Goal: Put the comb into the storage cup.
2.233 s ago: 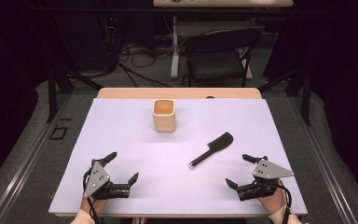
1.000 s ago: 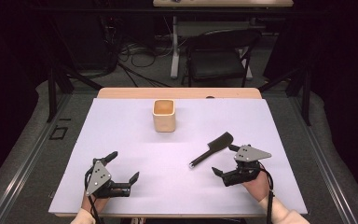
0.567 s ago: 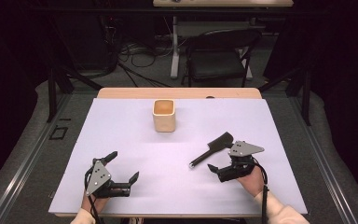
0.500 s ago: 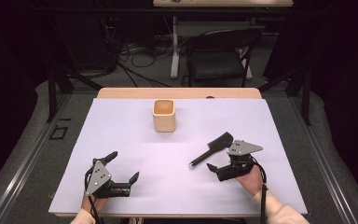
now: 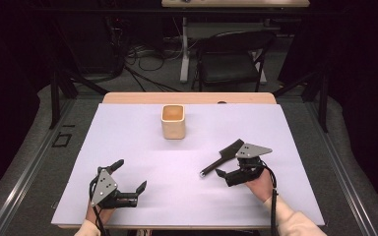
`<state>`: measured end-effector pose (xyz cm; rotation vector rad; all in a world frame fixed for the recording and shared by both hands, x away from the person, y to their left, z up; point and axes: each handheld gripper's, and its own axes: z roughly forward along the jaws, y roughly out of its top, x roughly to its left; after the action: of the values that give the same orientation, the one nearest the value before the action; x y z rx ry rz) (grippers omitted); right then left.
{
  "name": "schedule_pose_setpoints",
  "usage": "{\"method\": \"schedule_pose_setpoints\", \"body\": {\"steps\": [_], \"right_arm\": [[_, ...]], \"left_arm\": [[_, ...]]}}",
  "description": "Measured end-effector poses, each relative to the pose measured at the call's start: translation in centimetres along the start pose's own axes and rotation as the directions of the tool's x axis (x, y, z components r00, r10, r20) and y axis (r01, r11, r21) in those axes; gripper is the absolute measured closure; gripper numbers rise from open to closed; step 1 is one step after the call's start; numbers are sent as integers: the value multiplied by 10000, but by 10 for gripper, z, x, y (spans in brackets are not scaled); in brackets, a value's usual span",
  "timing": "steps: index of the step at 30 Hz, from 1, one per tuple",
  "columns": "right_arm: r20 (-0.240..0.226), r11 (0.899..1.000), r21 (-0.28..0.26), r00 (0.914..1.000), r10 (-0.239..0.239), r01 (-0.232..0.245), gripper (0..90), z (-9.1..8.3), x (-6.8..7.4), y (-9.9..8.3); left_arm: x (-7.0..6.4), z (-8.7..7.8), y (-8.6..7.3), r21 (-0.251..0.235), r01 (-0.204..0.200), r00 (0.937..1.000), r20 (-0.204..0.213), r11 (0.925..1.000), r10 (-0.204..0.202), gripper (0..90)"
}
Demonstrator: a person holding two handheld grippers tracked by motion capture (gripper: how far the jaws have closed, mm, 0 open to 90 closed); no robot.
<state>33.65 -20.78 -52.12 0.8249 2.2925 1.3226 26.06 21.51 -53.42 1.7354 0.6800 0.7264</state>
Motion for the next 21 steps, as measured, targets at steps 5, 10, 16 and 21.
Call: {"method": "schedule_pose_setpoints", "body": {"steps": [5, 10, 16, 21], "right_arm": [[-28, 9999, 105, 10000, 38, -38, 0, 5, 2, 3], [-199, 9999, 110, 9998, 50, -48, 0, 11, 4, 5], [-291, 9997, 208, 9995, 118, -112, 0, 17, 4, 8], [-332, 9993, 311, 9993, 198, -187, 0, 22, 3, 9]], "left_arm": [[0, 0, 0, -13, -5, 10000, -22, 10000, 5, 2], [1, 0, 0, 40, -26, 10000, -10, 10000, 26, 2], [0, 0, 0, 54, -62, 10000, -4, 10000, 62, 2], [0, 0, 0, 57, -58, 10000, -15, 10000, 58, 2]]}}
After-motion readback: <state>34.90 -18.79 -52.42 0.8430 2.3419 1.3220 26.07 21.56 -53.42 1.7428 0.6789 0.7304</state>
